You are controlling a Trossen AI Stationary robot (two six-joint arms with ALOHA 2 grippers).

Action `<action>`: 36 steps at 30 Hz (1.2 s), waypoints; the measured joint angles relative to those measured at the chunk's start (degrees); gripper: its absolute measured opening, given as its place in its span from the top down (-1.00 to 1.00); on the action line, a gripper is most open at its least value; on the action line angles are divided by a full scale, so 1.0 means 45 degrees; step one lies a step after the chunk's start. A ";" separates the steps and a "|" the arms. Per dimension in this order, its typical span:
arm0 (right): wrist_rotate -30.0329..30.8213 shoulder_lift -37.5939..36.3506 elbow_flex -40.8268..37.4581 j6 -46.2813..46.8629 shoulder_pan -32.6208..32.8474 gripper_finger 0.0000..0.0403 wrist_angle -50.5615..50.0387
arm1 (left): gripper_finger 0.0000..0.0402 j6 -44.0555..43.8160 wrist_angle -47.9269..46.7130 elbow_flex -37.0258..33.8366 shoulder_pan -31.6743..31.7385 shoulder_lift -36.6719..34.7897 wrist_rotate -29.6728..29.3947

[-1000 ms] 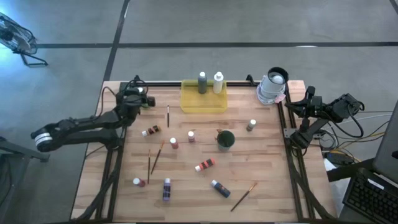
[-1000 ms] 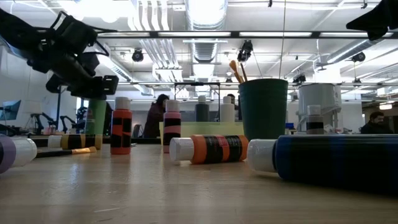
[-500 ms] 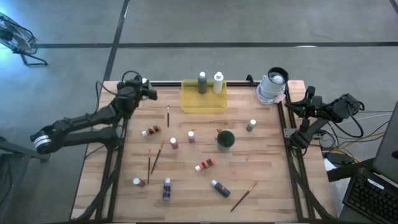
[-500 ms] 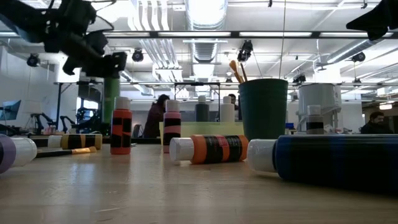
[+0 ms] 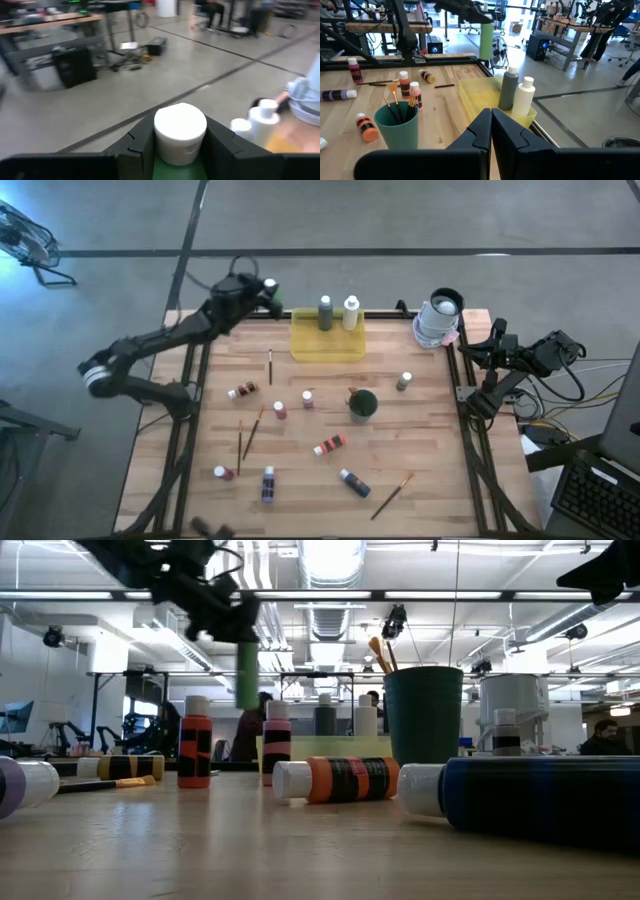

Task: Pick & Place Paint Supplies
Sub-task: Put the green paint bottle into the yellow bin

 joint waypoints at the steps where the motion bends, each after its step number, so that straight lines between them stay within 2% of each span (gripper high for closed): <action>1: -0.0002 0.0003 0.0000 0.0000 -0.0002 0.96 0.0000 | 0.40 0.0144 0.0020 0.0404 0.0010 0.0492 0.0275; 6: -0.0005 0.0003 0.0000 0.0000 0.0000 0.96 -0.0001 | 0.40 0.0220 0.0280 0.1965 0.0091 0.2652 0.1953; 11: 0.0000 0.0003 0.0000 0.0000 -0.0005 0.96 -0.0001 | 0.40 0.0143 0.0543 0.2664 0.0144 0.4084 0.2587; 15: 0.0000 0.0003 0.0000 0.0000 -0.0002 0.96 -0.0001 | 0.40 -0.0175 0.0859 0.2679 0.0179 0.4526 0.2892; 23: 0.0000 0.0003 0.0000 0.0000 0.0000 0.96 0.0000 | 0.40 -0.0197 0.1143 0.1972 0.0179 0.4604 0.2918; 30: 0.0000 0.0001 0.0000 0.0000 -0.0005 0.96 -0.0003 | 0.40 -0.0621 0.3514 0.0151 0.0227 0.4613 0.2756; 36: 0.0000 0.0003 0.0000 0.0000 0.0000 0.96 -0.0002 | 0.40 -0.0181 0.4460 -0.0399 0.0261 0.4746 0.2632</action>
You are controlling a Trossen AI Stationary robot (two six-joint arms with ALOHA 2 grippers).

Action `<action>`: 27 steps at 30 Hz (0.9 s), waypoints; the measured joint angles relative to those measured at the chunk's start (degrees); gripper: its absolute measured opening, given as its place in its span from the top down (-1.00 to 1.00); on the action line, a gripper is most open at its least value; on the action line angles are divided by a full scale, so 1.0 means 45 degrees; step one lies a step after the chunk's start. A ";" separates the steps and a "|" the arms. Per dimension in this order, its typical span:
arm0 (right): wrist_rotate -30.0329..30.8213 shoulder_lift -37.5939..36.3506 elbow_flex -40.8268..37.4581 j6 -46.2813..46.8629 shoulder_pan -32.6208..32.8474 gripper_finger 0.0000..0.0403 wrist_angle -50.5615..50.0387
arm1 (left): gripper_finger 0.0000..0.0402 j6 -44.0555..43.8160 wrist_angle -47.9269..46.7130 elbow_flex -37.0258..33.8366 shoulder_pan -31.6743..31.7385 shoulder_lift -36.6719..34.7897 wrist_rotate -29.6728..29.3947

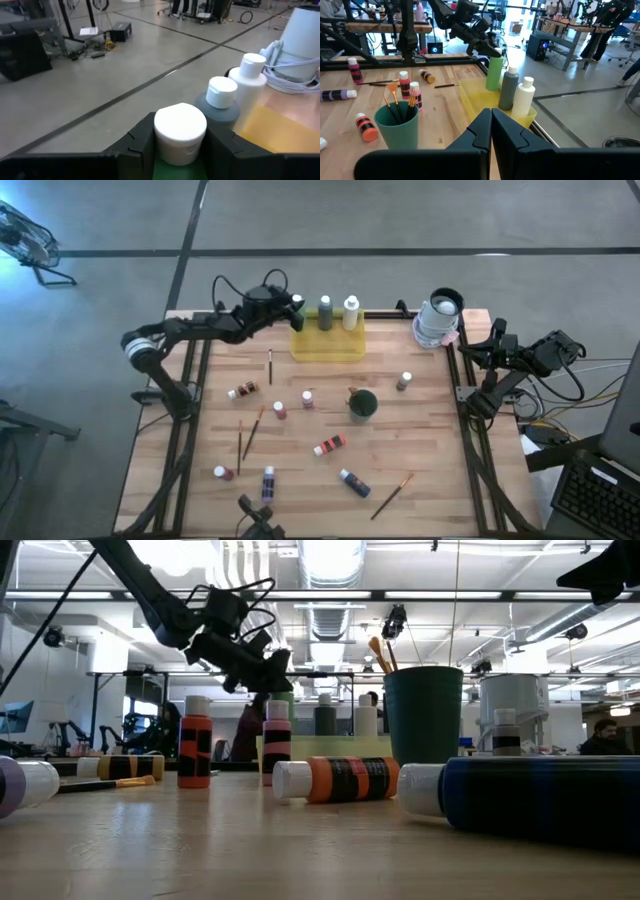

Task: Pick & Place Paint Supplies
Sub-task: Put the green paint bottle into the yellow bin

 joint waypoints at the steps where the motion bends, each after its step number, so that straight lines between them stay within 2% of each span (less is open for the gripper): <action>1: -0.0003 0.0000 0.0000 0.0000 0.0000 0.96 -0.0003 | 0.40 0.0085 0.0196 -0.0013 0.0001 0.0129 0.0000; 11: -0.0002 0.0000 0.0000 0.0000 -0.0005 0.96 0.0002 | 0.40 0.0567 0.0752 0.0795 0.0039 0.1737 0.0117; 27: -0.0005 0.0000 0.0000 -0.0002 -0.0004 0.96 0.0002 | 0.40 0.1076 0.0652 0.0837 0.0058 0.1808 0.0146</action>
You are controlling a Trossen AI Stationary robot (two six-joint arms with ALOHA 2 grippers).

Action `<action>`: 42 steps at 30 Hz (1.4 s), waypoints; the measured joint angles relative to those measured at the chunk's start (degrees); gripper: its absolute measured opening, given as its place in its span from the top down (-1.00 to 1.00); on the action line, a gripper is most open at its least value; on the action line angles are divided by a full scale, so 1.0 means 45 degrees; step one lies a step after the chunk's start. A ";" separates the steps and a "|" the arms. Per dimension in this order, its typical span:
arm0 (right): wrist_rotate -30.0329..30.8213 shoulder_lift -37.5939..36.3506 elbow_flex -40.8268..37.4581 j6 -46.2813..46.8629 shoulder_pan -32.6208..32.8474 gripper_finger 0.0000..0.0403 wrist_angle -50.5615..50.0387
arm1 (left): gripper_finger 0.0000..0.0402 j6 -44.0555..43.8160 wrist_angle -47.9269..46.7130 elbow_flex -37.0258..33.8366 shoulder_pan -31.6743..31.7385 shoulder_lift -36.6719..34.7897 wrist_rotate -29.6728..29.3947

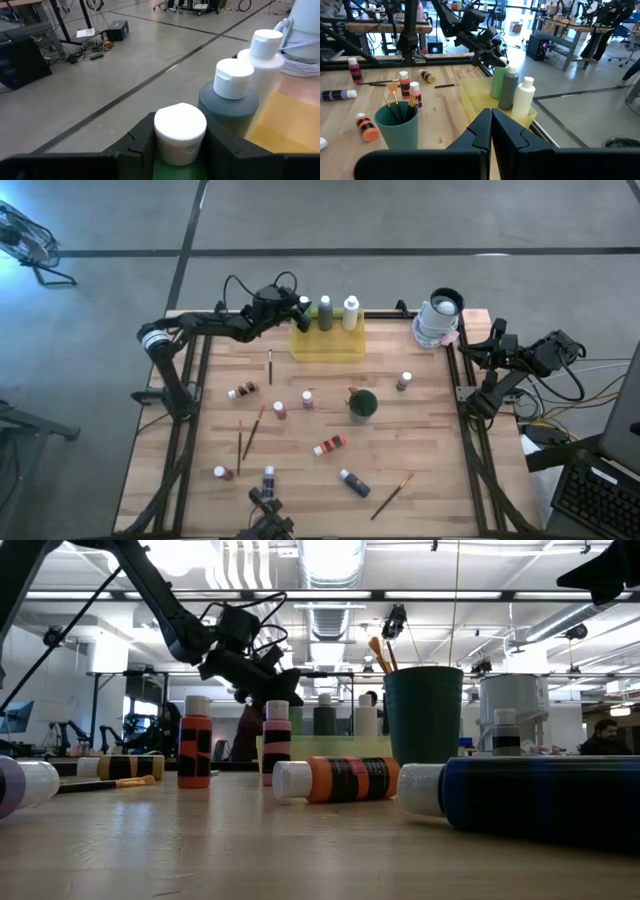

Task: Pick & Place Paint Supplies
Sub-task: Put the green paint bottle into the yellow bin, then put the silver paint brush into the green cup

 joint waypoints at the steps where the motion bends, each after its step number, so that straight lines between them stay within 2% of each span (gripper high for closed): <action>1: 0.0000 0.0000 0.0000 0.0001 0.0001 0.96 -0.0003 | 0.40 0.0048 -0.0057 0.0000 0.0000 -0.0005 0.0000; 13: 0.0000 0.0000 0.0000 0.0002 0.0001 0.96 -0.0001 | 0.40 0.0197 -0.0432 0.0010 0.0000 -0.0046 -0.0024; 15: 0.0000 0.0000 0.0000 0.0002 0.0004 0.96 -0.0004 | 0.31 0.0219 -0.0454 0.0010 0.0000 -0.0046 -0.0066; 19: 0.0000 0.0000 0.0000 0.0002 0.0004 0.96 -0.0002 | 0.01 0.0279 -0.0442 0.0010 0.0024 -0.0046 -0.0233; 23: 0.0005 0.0000 0.0000 0.0002 0.0000 0.96 -0.0004 | -0.14 0.0286 -0.0495 0.0003 0.0019 -0.0123 -0.0204; 31: 0.0005 0.0000 0.0000 0.0000 0.0001 0.96 0.0000 | -0.18 0.0854 -0.0690 -0.0049 0.0019 -0.0633 -0.0139; 42: 0.0002 0.0000 0.0000 0.0002 0.0004 0.96 0.0000 | -0.18 0.0604 -0.0639 0.0094 0.0024 -0.1770 -0.0101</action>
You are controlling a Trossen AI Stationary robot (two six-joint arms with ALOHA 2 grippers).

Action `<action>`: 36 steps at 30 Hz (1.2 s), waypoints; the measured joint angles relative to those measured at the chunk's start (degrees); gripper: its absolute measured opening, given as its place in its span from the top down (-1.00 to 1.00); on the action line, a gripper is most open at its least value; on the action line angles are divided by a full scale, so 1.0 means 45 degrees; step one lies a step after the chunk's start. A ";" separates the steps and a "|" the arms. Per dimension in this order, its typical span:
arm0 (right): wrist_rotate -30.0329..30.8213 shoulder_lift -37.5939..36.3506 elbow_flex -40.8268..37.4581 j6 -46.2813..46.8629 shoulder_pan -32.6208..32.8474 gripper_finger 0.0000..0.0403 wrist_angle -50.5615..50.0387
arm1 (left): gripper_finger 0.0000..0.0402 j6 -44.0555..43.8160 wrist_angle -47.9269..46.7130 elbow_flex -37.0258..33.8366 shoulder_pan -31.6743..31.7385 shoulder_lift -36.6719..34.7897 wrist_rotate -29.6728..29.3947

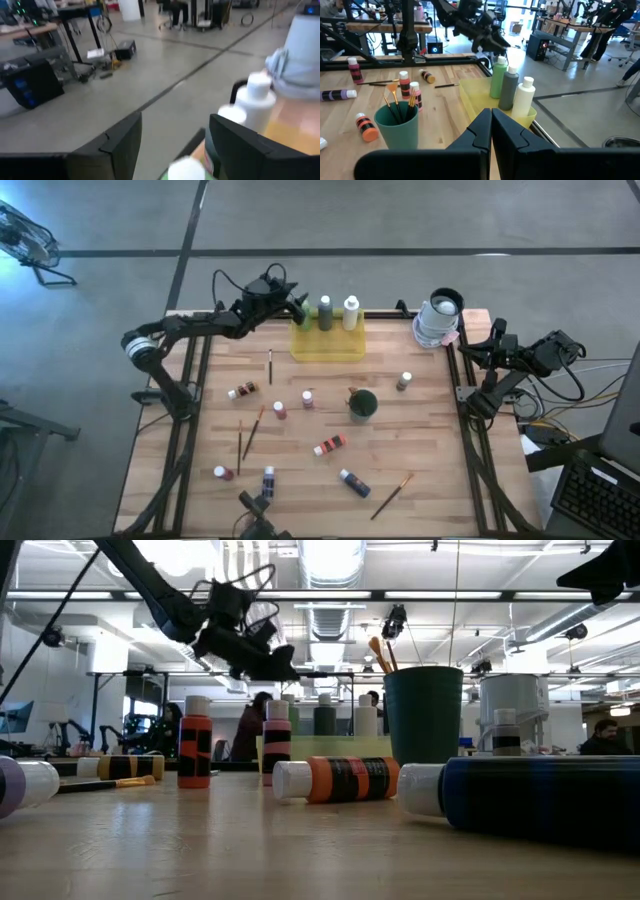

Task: Pick & Place Paint Supplies
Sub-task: Put the silver paint brush into the green cup

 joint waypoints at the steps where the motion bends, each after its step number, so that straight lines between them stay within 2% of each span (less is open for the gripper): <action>1: 0.0003 0.0000 0.0000 0.0000 -0.0004 0.96 -0.0001 | -0.18 0.0000 0.0001 0.0040 -0.0005 -0.0205 0.0004; 8: 0.0003 0.0000 0.0000 0.0000 -0.0005 0.96 0.0000 | -0.18 -0.0019 -0.0104 0.0392 -0.0005 -0.2087 0.0045; 11: 0.0003 0.0000 0.0000 0.0000 -0.0002 0.96 -0.0002 | -0.18 -0.0133 -0.1144 0.0599 -0.0006 -0.3195 0.0040; 13: 0.0003 0.0000 0.0000 0.0000 -0.0001 0.96 0.0000 | -0.18 -0.0391 -0.2990 0.0961 -0.0010 -0.4098 0.0010; 17: 0.0003 0.0000 0.0000 0.0000 -0.0004 0.96 0.0000 | -0.17 -0.1640 -0.8259 0.2228 -0.0058 -0.5731 -0.0001; 22: 0.0003 0.0000 0.0000 0.0000 -0.0003 0.96 0.0000 | -0.17 -0.5294 -1.4264 0.4194 -0.0073 -0.6994 -0.0469; 25: 0.0003 0.0000 0.0000 0.0000 -0.0005 0.96 0.0000 | -0.17 -0.6734 -1.7073 0.4956 -0.0190 -0.7135 -0.1876; 28: 0.0003 0.0000 0.0000 0.0000 0.0000 0.96 -0.0002 | -0.17 -0.7863 -1.8240 0.4938 -0.0531 -0.7016 -0.3149; 36: 0.0003 0.0000 0.0000 0.0000 -0.0001 0.96 -0.0001 | -0.17 -1.0271 -1.8710 0.3791 -0.1136 -0.5442 -0.2882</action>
